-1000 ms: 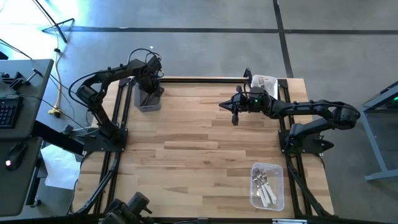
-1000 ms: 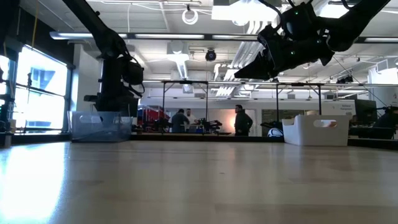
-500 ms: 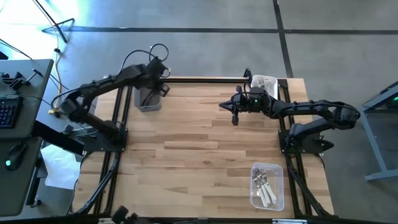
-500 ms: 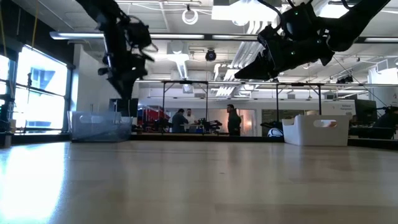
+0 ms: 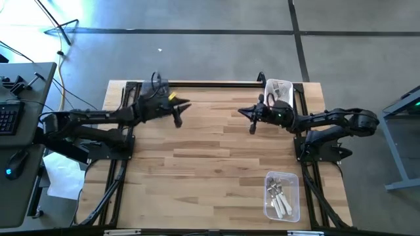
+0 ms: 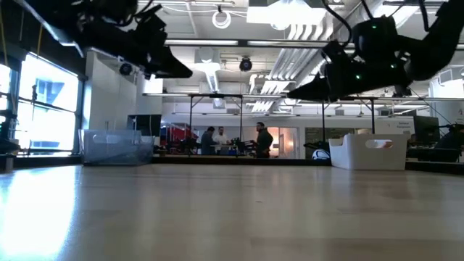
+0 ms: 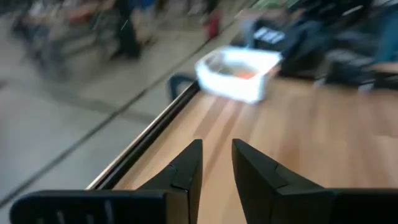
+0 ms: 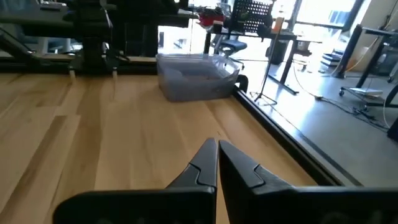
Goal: Sort silverware by color (type)
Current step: Return to Home Position
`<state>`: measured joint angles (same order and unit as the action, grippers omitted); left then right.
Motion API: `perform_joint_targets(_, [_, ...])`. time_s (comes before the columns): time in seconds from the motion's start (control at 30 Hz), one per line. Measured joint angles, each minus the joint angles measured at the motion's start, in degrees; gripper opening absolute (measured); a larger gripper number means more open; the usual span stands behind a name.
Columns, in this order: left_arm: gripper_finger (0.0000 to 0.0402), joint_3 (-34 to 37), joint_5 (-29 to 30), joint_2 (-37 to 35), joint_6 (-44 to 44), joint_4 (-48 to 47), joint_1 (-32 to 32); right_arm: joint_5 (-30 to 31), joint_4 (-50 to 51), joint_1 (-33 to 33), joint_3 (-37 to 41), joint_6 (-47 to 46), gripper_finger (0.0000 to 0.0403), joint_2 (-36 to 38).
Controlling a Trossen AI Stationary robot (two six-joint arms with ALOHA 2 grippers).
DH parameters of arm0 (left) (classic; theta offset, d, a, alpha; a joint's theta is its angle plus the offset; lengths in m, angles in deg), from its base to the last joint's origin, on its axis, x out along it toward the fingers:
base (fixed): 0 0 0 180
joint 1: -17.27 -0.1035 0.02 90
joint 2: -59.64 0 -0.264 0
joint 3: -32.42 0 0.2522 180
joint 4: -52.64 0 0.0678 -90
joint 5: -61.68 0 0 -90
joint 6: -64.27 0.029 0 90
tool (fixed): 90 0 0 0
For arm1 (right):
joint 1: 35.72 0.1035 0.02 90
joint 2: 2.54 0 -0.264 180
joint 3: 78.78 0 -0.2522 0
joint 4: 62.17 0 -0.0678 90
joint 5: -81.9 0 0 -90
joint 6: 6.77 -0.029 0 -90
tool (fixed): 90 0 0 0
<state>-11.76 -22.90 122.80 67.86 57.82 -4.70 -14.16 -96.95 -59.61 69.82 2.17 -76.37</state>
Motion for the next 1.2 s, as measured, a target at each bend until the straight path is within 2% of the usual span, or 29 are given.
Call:
perform_joint_targets(0.1, [0.0063,6.47,-4.91,-0.40,1.79,12.09,1.15,0.44,-5.52,0.77,4.33,0.01,0.0000,0.22])
perform_joint_targets(0.17, [0.0052,9.31,-7.97,-0.47,2.99,16.80,1.50,2.22,-8.27,1.40,6.71,0.05,0.0000,1.46])
perform_joint_targets(0.23, [0.0040,11.48,-10.20,-1.16,4.04,18.57,1.56,3.03,-9.13,1.58,9.05,0.05,0.0000,4.03])
perform_joint_targets(0.37, [0.0016,14.74,-10.54,-3.59,3.94,18.94,1.52,4.13,-7.68,1.49,12.94,-0.99,0.0000,11.84])
perform_joint_targets(0.47, [0.0003,17.04,-11.69,-5.81,2.82,20.22,1.52,6.49,-2.04,1.45,14.64,-0.97,0.0000,18.53])
perform_joint_targets(0.6, [0.0002,19.35,-12.82,-8.95,2.09,21.75,1.52,7.84,11.68,1.43,14.72,-1.24,0.0000,26.76])
perform_joint_targets(0.77, [0.0001,22.22,-13.12,-13.21,-0.31,21.56,1.59,10.14,23.82,1.45,14.70,-2.94,0.0000,35.42])
perform_joint_targets(1.1, [0.0000,29.39,-13.44,-23.12,-1.52,21.45,2.24,10.27,35.18,1.45,14.81,-3.14,0.0000,48.36])
perform_joint_targets(1.2, [0.0000,29.80,-13.46,-26.24,-1.93,18.36,2.25,10.27,37.56,1.45,14.83,-3.12,0.0000,51.36])
